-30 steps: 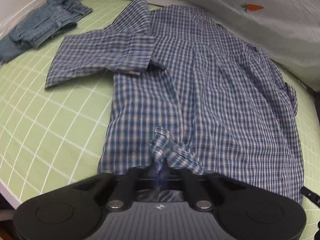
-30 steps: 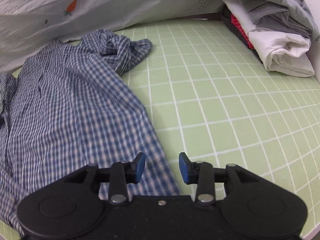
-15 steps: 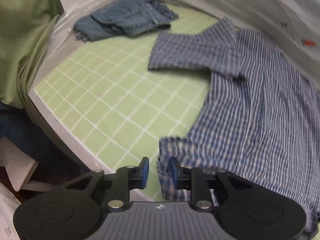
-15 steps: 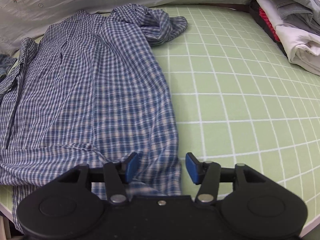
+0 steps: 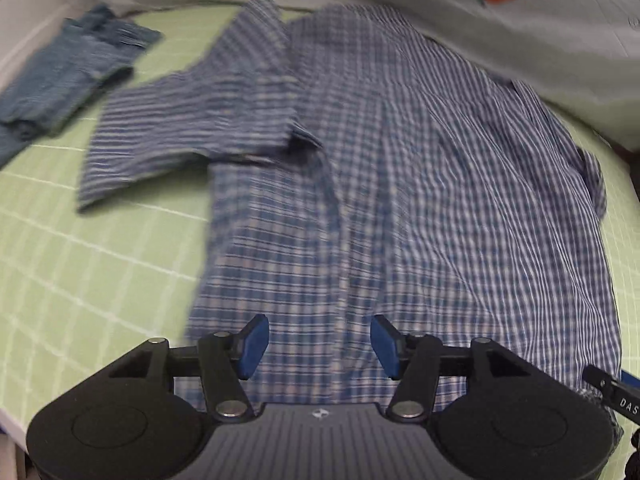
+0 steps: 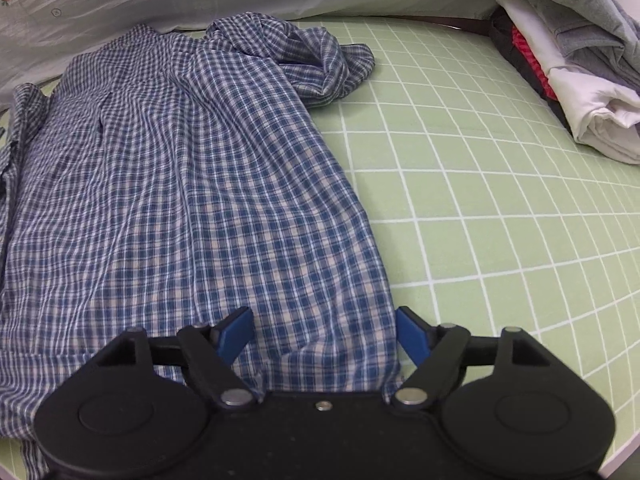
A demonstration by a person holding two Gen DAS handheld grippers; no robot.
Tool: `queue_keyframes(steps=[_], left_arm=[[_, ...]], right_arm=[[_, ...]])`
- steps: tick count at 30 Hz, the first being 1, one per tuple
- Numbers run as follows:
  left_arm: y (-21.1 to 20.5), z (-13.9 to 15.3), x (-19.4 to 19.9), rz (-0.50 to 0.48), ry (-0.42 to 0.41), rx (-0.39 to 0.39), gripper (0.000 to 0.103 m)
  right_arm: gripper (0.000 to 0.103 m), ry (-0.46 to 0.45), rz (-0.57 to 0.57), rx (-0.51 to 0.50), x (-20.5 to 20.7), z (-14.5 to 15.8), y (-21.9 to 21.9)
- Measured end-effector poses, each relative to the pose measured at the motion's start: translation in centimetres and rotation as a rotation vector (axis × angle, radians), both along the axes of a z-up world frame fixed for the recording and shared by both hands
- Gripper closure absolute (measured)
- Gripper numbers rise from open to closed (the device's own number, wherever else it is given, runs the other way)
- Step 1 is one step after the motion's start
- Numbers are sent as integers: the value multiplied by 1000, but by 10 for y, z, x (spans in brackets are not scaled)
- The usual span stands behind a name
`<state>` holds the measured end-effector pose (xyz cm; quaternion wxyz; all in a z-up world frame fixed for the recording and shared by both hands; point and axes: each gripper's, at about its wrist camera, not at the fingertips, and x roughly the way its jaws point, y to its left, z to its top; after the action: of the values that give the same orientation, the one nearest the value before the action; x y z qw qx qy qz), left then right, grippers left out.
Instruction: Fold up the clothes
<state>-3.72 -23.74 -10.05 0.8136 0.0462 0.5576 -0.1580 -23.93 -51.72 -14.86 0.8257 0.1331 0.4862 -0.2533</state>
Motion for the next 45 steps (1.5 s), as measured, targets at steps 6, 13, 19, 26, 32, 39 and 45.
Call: queue_keyframes(steps=[6, 13, 19, 26, 32, 39, 45], left_arm=[[3, -16, 22, -47, 16, 36, 81], [66, -4, 53, 43, 10, -15, 102], [135, 12, 83, 225, -53, 45, 102], [161, 17, 91, 317, -58, 72, 71], [147, 28, 61, 228, -2, -42, 37], [133, 17, 25, 203, 5, 25, 53], [157, 36, 2, 285, -45, -22, 100]], right_arm=[[21, 32, -67, -10, 9, -3, 10], [17, 66, -78, -38, 20, -2, 24], [15, 82, -104, -24, 22, -3, 22], [15, 101, -75, -28, 26, -1, 27], [15, 68, -79, -4, 18, 5, 28], [23, 72, -95, 12, -1, 4, 33], [103, 38, -8, -5, -16, 16, 38]])
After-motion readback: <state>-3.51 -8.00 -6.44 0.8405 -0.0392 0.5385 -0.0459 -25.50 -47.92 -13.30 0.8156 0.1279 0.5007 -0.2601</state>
